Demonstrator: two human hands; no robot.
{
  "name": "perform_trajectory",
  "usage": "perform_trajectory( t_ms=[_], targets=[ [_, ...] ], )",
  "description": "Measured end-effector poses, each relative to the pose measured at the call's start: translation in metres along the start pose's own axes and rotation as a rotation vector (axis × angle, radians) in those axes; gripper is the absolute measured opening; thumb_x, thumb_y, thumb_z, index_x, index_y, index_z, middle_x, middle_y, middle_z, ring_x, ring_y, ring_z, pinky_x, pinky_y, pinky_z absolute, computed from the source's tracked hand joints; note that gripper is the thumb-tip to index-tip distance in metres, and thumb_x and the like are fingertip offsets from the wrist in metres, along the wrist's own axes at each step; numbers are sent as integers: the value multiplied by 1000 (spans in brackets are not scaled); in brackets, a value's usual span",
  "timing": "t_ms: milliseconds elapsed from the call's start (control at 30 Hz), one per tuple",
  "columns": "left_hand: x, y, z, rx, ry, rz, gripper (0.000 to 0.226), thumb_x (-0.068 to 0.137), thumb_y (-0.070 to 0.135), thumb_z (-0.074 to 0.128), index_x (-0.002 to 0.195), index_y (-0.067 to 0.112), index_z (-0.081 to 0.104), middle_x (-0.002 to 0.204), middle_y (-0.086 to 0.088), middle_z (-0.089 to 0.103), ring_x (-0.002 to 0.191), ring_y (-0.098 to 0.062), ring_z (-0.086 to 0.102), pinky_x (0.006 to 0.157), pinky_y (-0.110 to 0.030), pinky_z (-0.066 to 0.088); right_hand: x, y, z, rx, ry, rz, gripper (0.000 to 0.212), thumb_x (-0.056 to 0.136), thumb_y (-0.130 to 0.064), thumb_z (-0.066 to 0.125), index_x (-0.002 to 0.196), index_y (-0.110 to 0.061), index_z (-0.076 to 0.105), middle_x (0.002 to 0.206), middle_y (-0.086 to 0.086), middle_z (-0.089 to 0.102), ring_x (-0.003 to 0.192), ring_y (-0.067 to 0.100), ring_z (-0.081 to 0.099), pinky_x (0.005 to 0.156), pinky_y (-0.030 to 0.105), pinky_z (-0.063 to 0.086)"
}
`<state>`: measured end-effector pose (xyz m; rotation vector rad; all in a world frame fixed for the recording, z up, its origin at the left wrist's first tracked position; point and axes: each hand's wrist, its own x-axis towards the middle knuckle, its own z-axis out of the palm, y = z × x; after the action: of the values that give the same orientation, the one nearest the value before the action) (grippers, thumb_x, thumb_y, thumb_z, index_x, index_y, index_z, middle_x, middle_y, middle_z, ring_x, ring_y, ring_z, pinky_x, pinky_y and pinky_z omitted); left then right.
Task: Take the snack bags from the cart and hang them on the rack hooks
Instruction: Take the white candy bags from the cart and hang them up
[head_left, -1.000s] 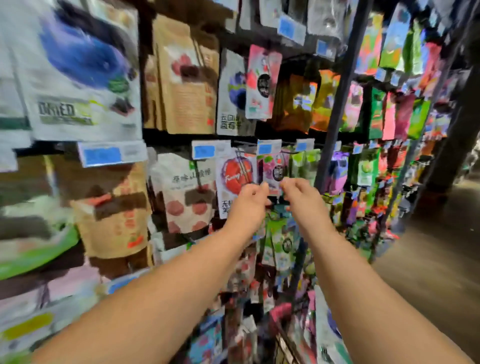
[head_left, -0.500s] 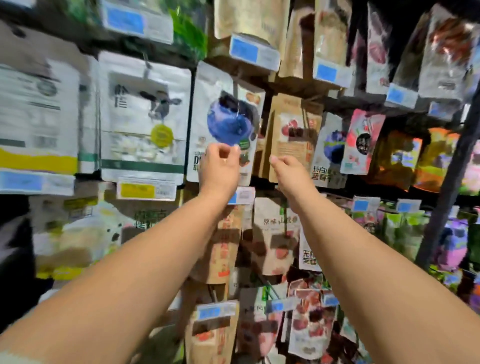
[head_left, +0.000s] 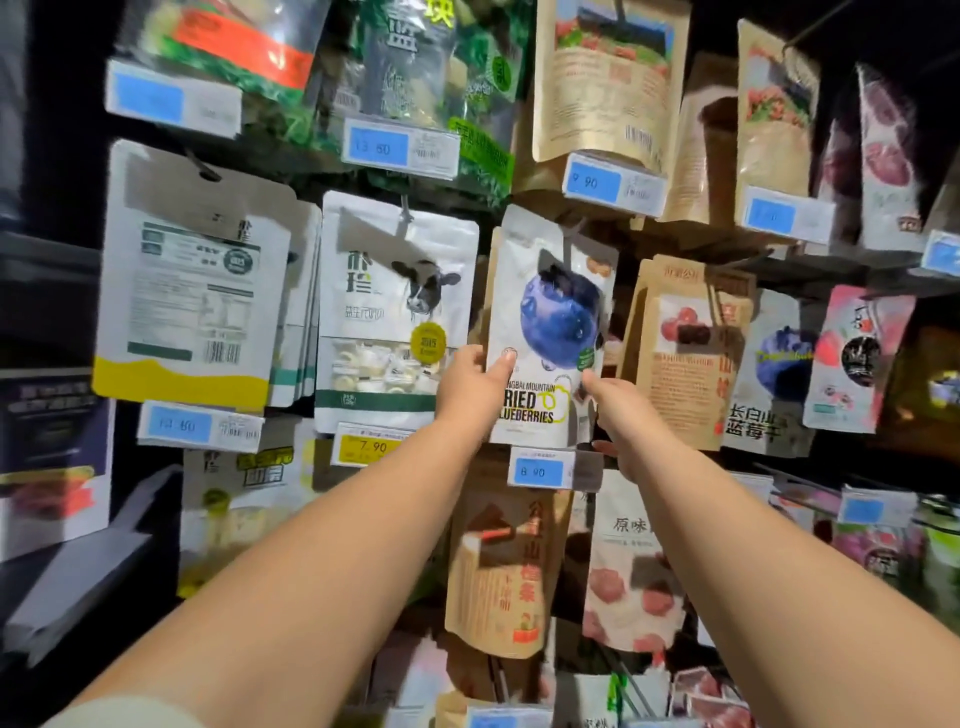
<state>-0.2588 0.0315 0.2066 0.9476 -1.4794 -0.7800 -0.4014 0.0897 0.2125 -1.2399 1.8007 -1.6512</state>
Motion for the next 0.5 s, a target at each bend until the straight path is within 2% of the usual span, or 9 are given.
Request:
perform_trajectory(
  t_ms=[67,100,167,200,267,333,367,433,500],
  targets=[
    [2,1,1,17,-12,36,33,95,40,52,94,8,58,92,-8,65,83,-27,59,66,-31,43,5,0,0,-25,-9,5,50,99,-47,44,137,-15,49,128,1,57,108,23,50,94,44,44],
    [1,2,1,34,-2,56,32,96,37,51,80,9,50,77,-7,56,71,-24,51,57,-29,37,6,0,0,-26,-10,9,51,99,-48,44,136,-15,49,128,1,57,108,24,51,94,44,44],
    [-2,5,0,12,18,86,36,98,30,50,69,15,35,66,-4,41,59,-18,38,45,-22,26,10,-1,0,-14,-2,2,51,98,-49,44,133,-12,51,120,1,56,105,24,50,94,43,43],
    [-4,6,1,-39,21,95,37,98,28,49,68,16,33,65,-4,39,58,-17,36,43,-22,25,12,-1,-1,-8,0,-7,52,98,-50,45,130,-10,52,116,1,54,104,24,49,94,44,43],
    [-6,8,2,-151,28,104,35,98,26,49,68,17,33,64,-2,39,57,-15,36,44,-23,26,15,-1,-2,19,7,-13,60,90,-61,49,122,-11,55,111,2,54,102,24,50,89,42,42],
    [-8,12,2,-242,36,108,33,98,25,49,68,18,36,63,1,36,57,-13,34,49,-23,28,23,2,-7,85,-7,-11,70,67,-79,58,106,-22,56,99,-1,57,87,20,53,78,37,43],
    [-9,13,2,-295,35,95,32,97,26,50,68,19,38,64,1,37,59,-14,35,55,-27,31,26,3,-9,129,-8,-15,70,61,-81,61,101,-24,57,93,-4,61,82,16,56,77,37,47],
    [-13,21,2,-400,12,54,33,97,26,50,67,19,38,65,0,40,61,-17,38,63,-31,33,22,-3,-17,197,-1,-48,58,71,-68,65,103,-19,64,96,-1,71,89,14,66,90,45,53],
    [-18,27,1,-473,-36,14,31,98,25,50,68,18,41,64,0,48,59,-16,47,61,-30,41,11,-14,-25,222,33,-79,43,84,-51,66,103,-13,66,98,4,73,91,15,69,95,42,53]
  ],
)
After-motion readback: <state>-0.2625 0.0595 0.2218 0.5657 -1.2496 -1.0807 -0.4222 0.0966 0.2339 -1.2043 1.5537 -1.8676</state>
